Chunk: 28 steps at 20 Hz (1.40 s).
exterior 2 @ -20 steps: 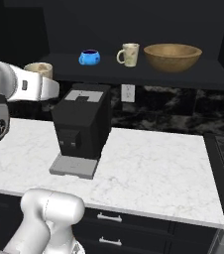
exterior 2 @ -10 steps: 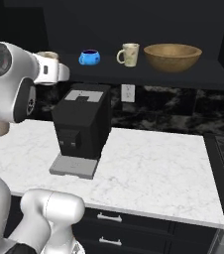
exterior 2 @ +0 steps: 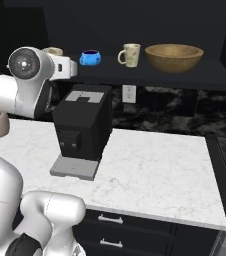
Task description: Gather all objects into one cabinet and sort the glasses and bowls to opposite sides.
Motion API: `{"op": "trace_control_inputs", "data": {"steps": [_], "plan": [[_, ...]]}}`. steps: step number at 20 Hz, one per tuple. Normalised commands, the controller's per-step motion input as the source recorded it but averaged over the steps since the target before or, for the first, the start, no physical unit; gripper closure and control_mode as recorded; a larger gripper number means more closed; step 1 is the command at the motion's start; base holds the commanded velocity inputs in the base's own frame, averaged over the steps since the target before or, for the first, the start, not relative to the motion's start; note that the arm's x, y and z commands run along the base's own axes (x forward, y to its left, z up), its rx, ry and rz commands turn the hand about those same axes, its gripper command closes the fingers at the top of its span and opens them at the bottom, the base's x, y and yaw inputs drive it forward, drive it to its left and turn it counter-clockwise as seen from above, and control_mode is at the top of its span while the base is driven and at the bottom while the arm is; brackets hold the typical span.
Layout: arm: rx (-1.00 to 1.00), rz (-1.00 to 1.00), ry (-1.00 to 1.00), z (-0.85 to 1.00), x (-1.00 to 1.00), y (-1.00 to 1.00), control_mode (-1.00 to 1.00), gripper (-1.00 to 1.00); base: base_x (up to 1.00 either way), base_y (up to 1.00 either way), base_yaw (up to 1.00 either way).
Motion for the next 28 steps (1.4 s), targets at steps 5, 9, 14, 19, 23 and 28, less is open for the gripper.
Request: {"op": "trace_control_inputs", "data": {"steps": [5,9,14,19,23,28], "plan": [[-0.01,0.00,0.01,0.00,0.10,0.36,-1.00,1.00,0.00,0.00,0.00],[0.00,0.00,0.09,0.00,0.38,0.16,-1.00,1.00,0.00,0.00,0.00],[0.00,0.00,0.09,0.00,0.48,0.17,-1.00,1.00,0.00,0.00,0.00],[0.00,0.00,0.01,0.00,0.45,0.31,-1.00,1.00,0.00,0.00,0.00],[0.00,0.01,-0.04,-0.01,0.40,0.09,-1.00,1.00,0.00,0.00,0.00],[0.00,0.01,-0.09,-0.18,0.43,0.00,-1.00,1.00,0.00,0.00,0.00]]}}
